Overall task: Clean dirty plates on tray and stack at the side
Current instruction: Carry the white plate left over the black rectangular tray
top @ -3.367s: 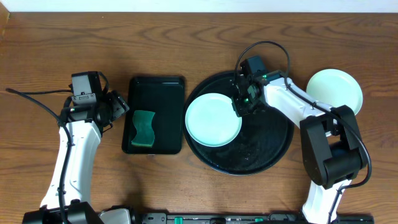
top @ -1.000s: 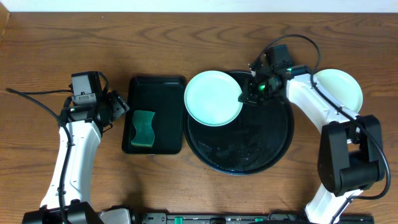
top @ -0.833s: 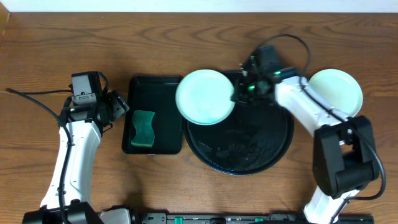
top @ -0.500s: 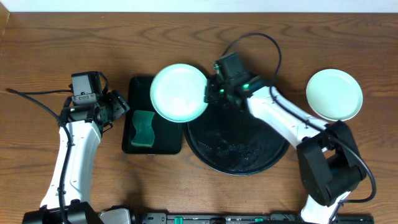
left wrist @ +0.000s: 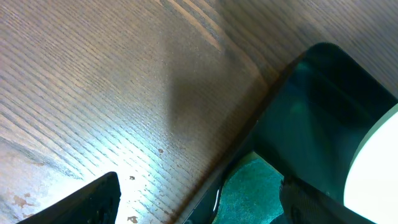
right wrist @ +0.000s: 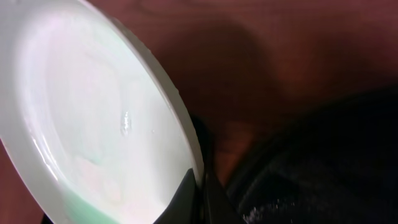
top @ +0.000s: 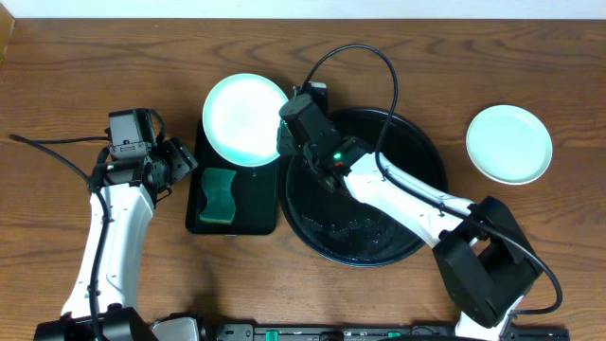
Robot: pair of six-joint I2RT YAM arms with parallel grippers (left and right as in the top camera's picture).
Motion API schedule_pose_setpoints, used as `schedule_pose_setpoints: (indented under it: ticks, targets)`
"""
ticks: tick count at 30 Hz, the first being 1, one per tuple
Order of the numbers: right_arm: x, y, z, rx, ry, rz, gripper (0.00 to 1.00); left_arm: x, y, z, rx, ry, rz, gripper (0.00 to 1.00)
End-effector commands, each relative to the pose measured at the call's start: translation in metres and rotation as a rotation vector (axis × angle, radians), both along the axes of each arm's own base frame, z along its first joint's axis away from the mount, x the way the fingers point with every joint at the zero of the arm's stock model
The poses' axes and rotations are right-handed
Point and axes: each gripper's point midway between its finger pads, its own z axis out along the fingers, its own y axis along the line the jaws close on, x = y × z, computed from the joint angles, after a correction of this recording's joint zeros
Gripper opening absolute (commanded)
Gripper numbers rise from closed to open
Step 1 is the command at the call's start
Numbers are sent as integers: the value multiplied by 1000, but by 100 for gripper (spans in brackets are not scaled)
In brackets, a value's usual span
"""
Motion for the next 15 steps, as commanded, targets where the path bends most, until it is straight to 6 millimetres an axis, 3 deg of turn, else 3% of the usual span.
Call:
schedule_pose_setpoints:
  ticks: [1, 15]
  targets:
    - [10, -2, 29, 10, -89, -69, 1, 4, 2, 8, 1, -22, 5, 82]
    - [8, 6, 39, -128, -211, 21, 1, 4, 2, 8, 1, -22, 4, 82]
